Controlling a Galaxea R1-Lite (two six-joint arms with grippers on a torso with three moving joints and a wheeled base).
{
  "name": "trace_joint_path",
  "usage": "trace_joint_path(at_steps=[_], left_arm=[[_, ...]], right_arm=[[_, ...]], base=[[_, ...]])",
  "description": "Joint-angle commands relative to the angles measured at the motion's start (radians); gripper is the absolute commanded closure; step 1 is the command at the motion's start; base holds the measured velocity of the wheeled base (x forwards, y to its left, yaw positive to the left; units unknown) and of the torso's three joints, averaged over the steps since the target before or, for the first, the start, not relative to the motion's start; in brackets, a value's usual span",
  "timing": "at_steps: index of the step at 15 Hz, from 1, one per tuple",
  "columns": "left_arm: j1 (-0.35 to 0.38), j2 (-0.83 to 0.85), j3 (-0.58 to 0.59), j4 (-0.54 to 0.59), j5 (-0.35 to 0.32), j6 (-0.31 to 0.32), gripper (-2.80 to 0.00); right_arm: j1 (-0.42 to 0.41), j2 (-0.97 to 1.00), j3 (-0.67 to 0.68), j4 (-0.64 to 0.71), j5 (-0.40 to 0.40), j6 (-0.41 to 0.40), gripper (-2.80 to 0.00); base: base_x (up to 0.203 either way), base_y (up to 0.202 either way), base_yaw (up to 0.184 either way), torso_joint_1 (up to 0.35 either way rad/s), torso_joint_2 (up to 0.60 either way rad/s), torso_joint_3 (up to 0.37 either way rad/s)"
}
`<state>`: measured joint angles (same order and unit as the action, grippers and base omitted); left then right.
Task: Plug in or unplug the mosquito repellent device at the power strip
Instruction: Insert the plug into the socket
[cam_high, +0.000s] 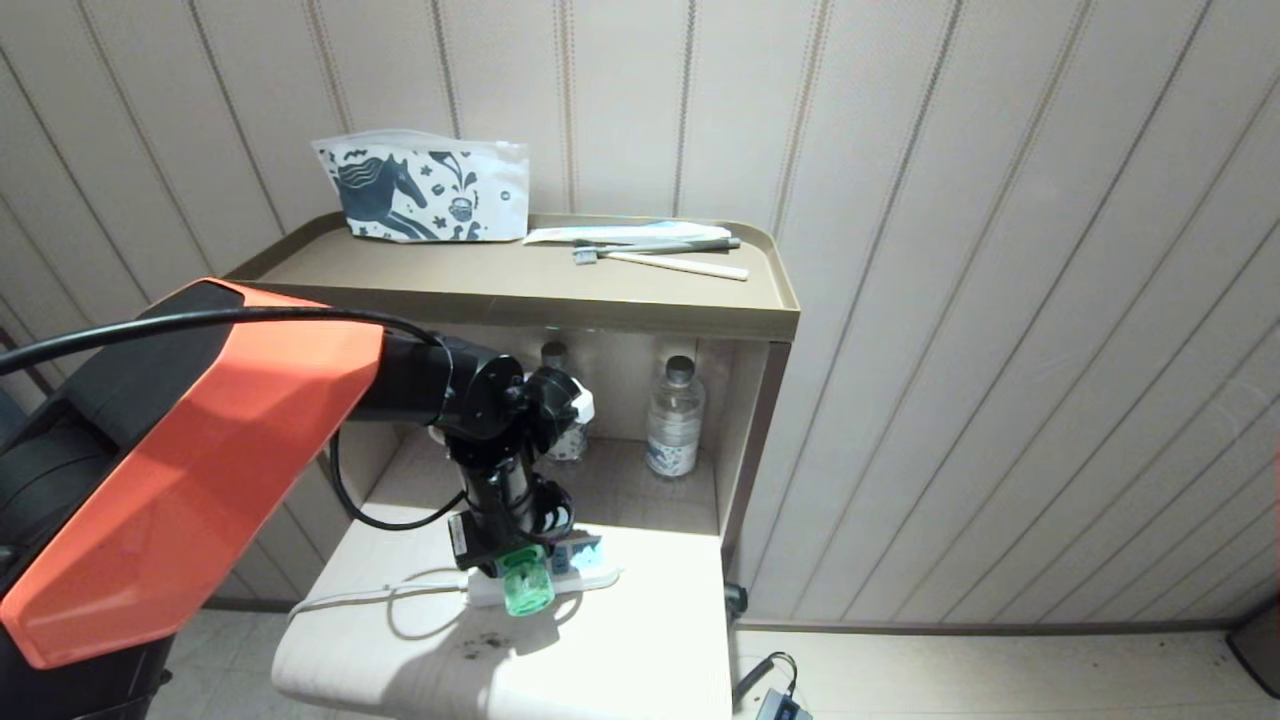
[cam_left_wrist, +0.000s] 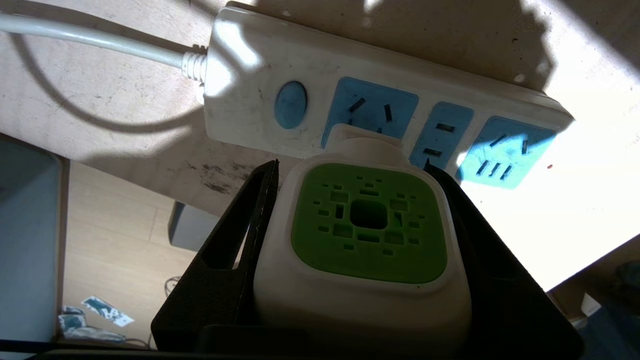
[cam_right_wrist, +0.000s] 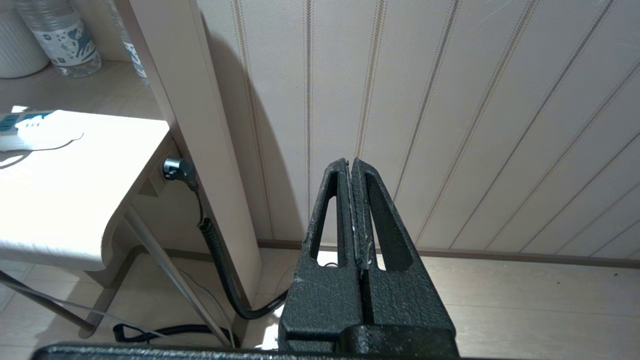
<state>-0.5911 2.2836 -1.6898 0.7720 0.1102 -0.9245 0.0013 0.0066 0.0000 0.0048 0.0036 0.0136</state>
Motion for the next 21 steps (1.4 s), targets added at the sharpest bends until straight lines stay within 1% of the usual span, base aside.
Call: trace_joint_path(at_steps=[1, 21], left_arm=[[-0.001, 0.007, -0.002, 0.004, 0.0, -0.005, 0.0], [-0.018, -0.002, 0.009, 0.027, -0.004, -0.008, 0.0]], right_arm=[[0.0, 0.0, 0.0, 0.0, -0.001, 0.0, 0.0], [0.0, 0.0, 0.0, 0.001, 0.0, 0.0, 0.0]], base=[[0.0, 0.0, 0.0, 0.0, 0.0, 0.0], [0.0, 0.0, 0.0, 0.0, 0.0, 0.0]])
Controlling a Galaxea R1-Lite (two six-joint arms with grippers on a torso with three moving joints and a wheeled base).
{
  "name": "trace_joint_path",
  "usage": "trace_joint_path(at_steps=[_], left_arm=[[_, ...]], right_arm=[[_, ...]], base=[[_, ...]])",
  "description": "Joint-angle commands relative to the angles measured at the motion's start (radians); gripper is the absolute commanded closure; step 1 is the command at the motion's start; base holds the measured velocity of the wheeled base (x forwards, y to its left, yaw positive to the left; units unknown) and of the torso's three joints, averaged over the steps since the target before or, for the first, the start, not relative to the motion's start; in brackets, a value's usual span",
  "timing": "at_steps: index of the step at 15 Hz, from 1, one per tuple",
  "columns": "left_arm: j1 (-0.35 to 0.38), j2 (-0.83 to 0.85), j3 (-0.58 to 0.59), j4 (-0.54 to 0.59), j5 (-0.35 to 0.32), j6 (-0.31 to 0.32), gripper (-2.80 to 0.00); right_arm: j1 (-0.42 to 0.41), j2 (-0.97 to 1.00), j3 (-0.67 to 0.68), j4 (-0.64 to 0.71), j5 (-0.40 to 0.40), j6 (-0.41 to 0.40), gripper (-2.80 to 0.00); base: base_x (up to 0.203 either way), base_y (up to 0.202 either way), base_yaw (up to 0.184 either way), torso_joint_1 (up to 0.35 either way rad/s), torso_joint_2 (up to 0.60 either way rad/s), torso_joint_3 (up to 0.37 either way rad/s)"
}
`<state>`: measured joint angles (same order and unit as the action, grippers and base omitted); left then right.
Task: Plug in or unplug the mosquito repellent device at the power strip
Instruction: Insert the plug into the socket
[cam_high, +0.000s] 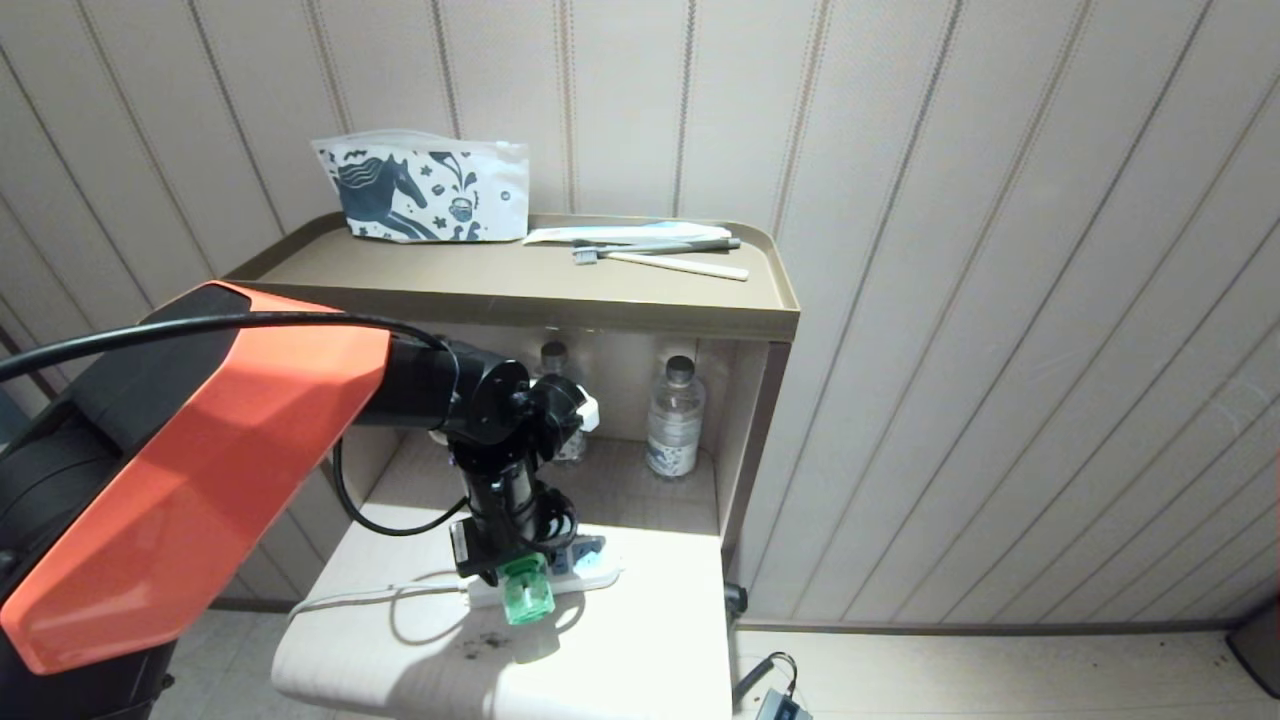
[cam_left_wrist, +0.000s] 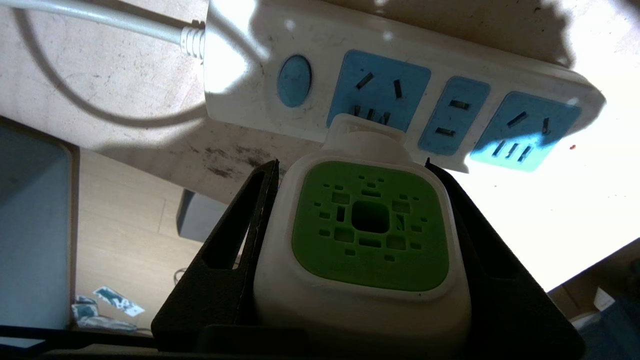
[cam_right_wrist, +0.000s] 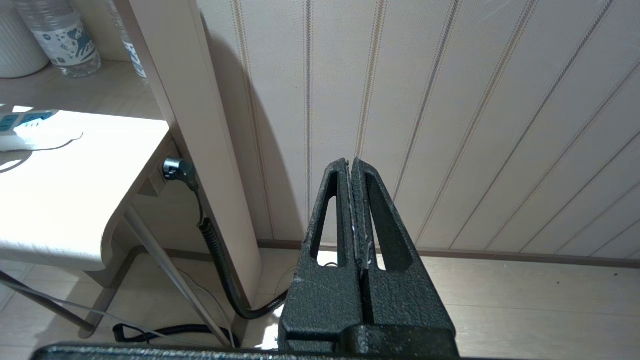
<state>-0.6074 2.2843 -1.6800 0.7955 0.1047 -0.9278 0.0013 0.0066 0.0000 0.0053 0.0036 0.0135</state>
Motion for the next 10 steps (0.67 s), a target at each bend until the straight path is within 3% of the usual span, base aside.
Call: trace_joint_path(at_steps=[1, 10], left_arm=[[-0.006, -0.005, -0.001, 0.005, -0.002, -0.008, 0.0], [-0.008, -0.005, -0.007, 0.007, -0.002, -0.009, 0.0]], right_arm=[[0.0, 0.0, 0.0, -0.001, -0.001, 0.0, 0.0], [0.0, 0.0, 0.0, -0.001, -0.001, 0.0, 0.0]], base=[[0.0, 0.0, 0.0, 0.0, 0.0, 0.0], [0.0, 0.0, 0.0, 0.0, 0.0, 0.0]])
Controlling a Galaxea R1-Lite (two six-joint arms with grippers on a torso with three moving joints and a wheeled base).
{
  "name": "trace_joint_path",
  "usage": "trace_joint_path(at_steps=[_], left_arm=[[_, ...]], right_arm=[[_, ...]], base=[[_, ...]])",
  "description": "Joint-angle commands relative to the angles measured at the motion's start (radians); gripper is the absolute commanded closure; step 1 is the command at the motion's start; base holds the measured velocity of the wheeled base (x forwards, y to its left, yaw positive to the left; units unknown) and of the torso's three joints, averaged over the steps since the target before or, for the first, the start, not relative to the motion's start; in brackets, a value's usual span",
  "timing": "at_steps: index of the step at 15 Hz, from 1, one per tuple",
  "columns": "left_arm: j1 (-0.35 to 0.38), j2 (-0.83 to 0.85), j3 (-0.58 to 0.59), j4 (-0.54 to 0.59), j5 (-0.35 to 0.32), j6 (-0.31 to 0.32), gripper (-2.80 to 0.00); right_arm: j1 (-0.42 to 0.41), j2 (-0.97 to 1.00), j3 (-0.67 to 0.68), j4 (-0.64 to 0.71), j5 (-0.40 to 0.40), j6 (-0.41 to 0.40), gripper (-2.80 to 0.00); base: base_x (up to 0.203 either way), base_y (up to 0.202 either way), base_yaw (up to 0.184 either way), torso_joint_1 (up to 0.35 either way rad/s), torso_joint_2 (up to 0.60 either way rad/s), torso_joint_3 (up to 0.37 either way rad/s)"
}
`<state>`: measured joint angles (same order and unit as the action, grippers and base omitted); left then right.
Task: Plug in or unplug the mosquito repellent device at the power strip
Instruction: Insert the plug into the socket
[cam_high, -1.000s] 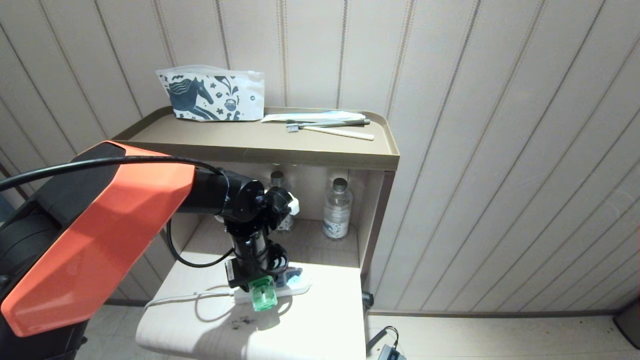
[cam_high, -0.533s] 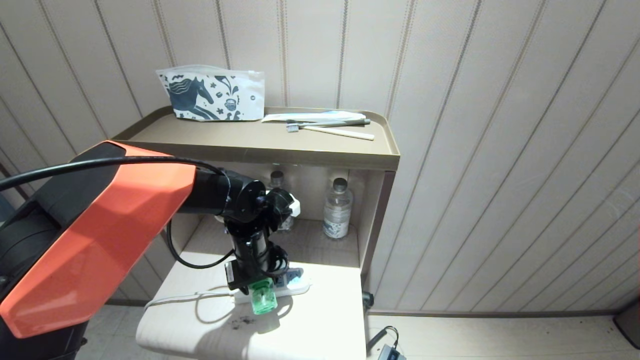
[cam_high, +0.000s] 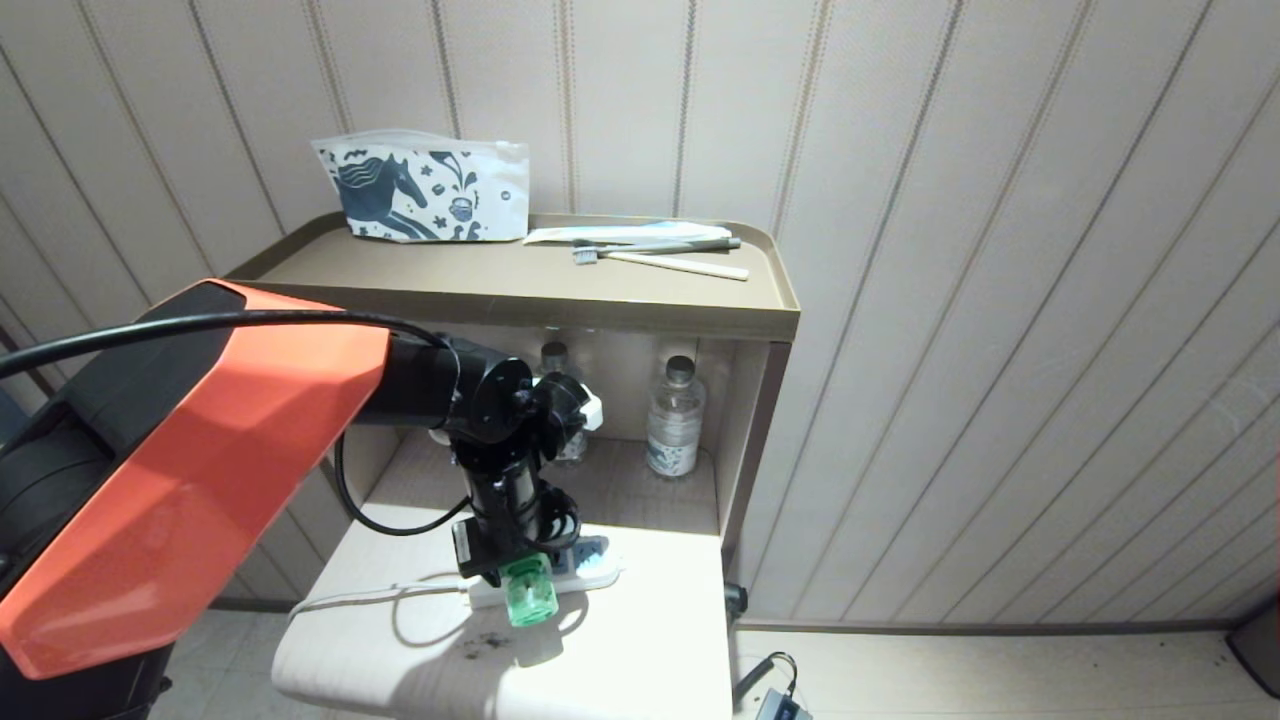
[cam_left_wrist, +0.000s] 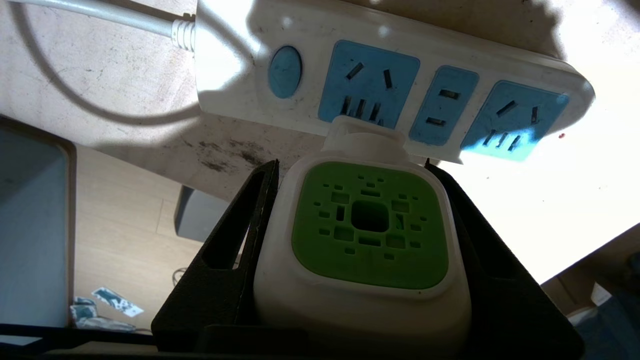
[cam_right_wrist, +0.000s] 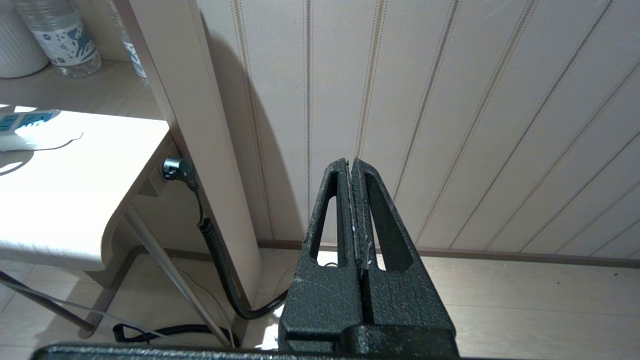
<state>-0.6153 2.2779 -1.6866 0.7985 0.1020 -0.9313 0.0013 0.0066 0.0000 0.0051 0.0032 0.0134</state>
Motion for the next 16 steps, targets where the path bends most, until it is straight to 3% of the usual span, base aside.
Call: trace_joint_path(at_steps=[1, 16], left_arm=[[0.001, 0.008, -0.004, 0.002, 0.001, -0.006, 0.0], [0.008, 0.028, -0.013, 0.002, 0.01, -0.003, 0.0]], right_arm=[[0.0, 0.0, 0.0, 0.0, 0.001, 0.0, 0.0], [0.0, 0.0, 0.0, 0.001, 0.0, 0.0, 0.0]], base=[[0.0, 0.0, 0.0, 0.0, 0.0, 0.0], [0.0, 0.0, 0.0, 0.0, 0.0, 0.0]])
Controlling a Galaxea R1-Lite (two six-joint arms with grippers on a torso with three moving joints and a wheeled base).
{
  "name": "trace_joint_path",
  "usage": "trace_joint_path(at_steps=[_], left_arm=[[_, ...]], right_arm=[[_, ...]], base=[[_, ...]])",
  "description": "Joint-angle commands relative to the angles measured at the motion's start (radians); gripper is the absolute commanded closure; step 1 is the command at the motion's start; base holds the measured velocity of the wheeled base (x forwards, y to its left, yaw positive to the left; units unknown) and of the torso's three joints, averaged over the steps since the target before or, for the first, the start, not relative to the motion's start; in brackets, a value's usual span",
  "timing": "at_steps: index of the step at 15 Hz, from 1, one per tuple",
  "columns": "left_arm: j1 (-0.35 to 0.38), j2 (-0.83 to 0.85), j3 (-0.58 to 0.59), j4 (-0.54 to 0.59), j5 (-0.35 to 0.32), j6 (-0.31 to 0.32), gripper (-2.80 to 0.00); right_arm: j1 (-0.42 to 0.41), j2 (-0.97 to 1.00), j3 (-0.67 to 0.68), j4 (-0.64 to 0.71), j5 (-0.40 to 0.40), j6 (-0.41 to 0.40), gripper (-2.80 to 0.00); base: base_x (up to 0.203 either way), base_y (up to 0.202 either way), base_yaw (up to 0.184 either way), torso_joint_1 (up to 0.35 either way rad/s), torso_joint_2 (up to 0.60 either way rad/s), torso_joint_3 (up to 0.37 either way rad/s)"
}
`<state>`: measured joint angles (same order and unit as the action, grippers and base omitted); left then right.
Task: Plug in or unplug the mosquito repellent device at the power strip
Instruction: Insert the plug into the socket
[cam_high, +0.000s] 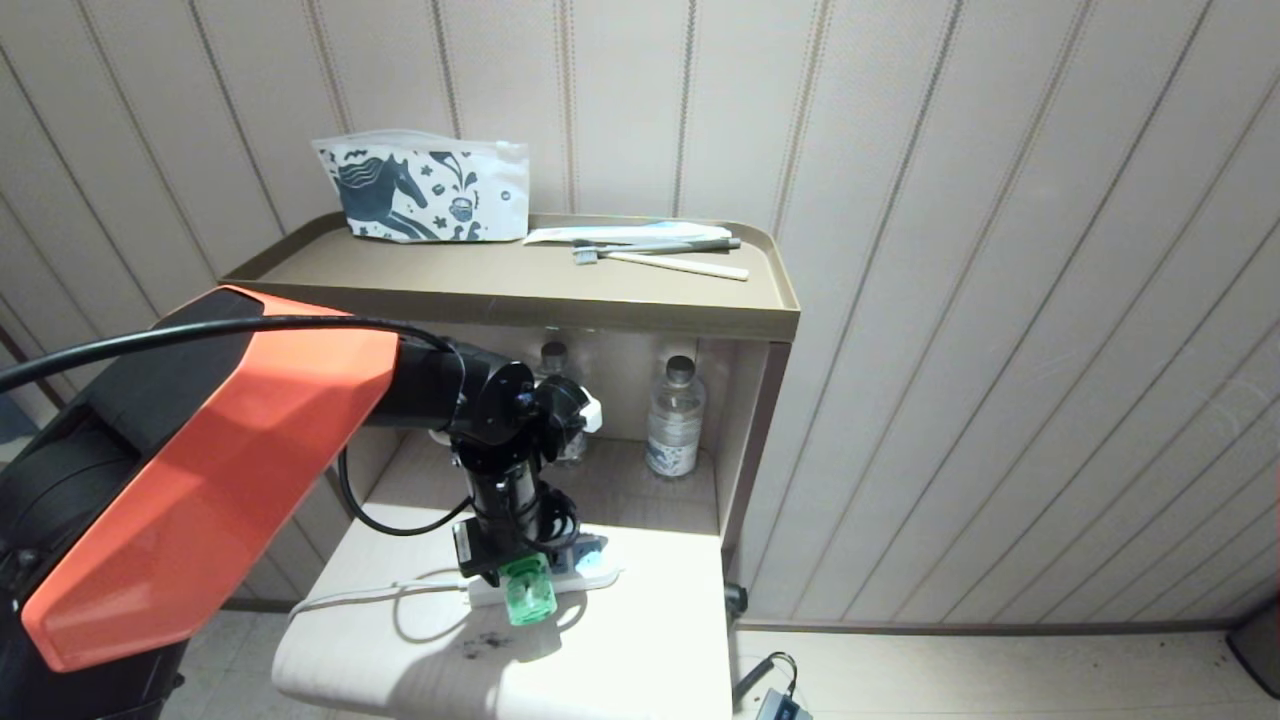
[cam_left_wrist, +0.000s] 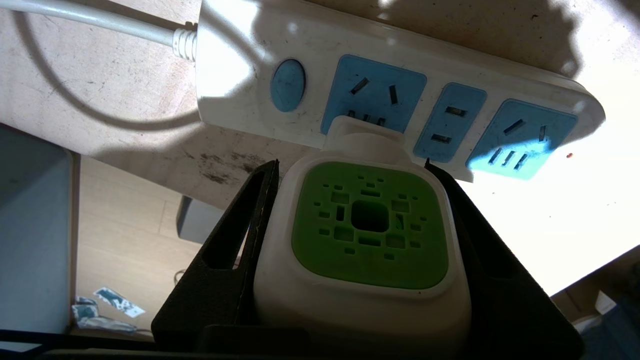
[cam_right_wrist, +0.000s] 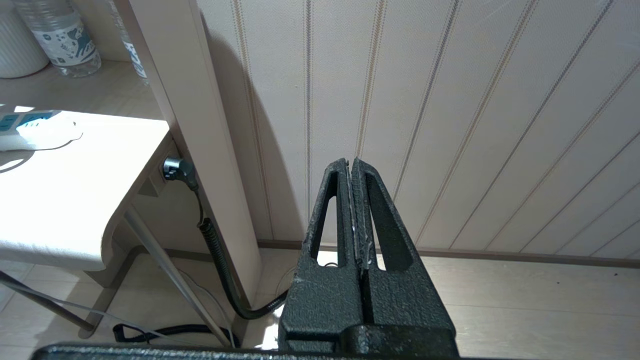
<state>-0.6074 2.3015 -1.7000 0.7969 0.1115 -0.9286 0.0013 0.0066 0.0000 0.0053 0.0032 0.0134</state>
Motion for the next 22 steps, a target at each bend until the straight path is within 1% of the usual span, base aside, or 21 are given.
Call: trace_joint_path(at_steps=[1, 5, 8, 11, 12, 22], left_arm=[[-0.001, 0.006, 0.0, 0.001, 0.0, -0.005, 0.0], [-0.003, 0.029, -0.017, 0.002, 0.0, -0.003, 0.0], [-0.009, 0.053, -0.057, 0.014, 0.002, 0.004, 0.0], [-0.011, 0.058, -0.059, 0.019, 0.002, 0.005, 0.0], [-0.009, 0.065, -0.055, 0.021, 0.016, 0.001, 0.0], [-0.003, 0.095, -0.073, 0.022, 0.016, 0.008, 0.0]], right_arm=[[0.0, 0.0, 0.0, -0.001, 0.001, 0.0, 0.0], [0.0, 0.0, 0.0, -0.001, 0.001, 0.0, 0.0], [0.0, 0.0, 0.0, 0.001, 0.0, 0.0, 0.0], [0.0, 0.0, 0.0, 0.001, 0.001, 0.0, 0.0], [0.0, 0.0, 0.0, 0.001, 0.001, 0.0, 0.0], [0.0, 0.0, 0.0, -0.001, 0.001, -0.001, 0.0]], base=[[0.0, 0.0, 0.0, 0.0, 0.0, 0.0], [0.0, 0.0, 0.0, 0.0, 0.0, 0.0], [0.0, 0.0, 0.0, 0.0, 0.0, 0.0], [0.0, 0.0, 0.0, 0.0, 0.0, 0.0], [0.0, 0.0, 0.0, 0.0, 0.0, 0.0], [0.0, 0.0, 0.0, 0.0, 0.0, 0.0]])
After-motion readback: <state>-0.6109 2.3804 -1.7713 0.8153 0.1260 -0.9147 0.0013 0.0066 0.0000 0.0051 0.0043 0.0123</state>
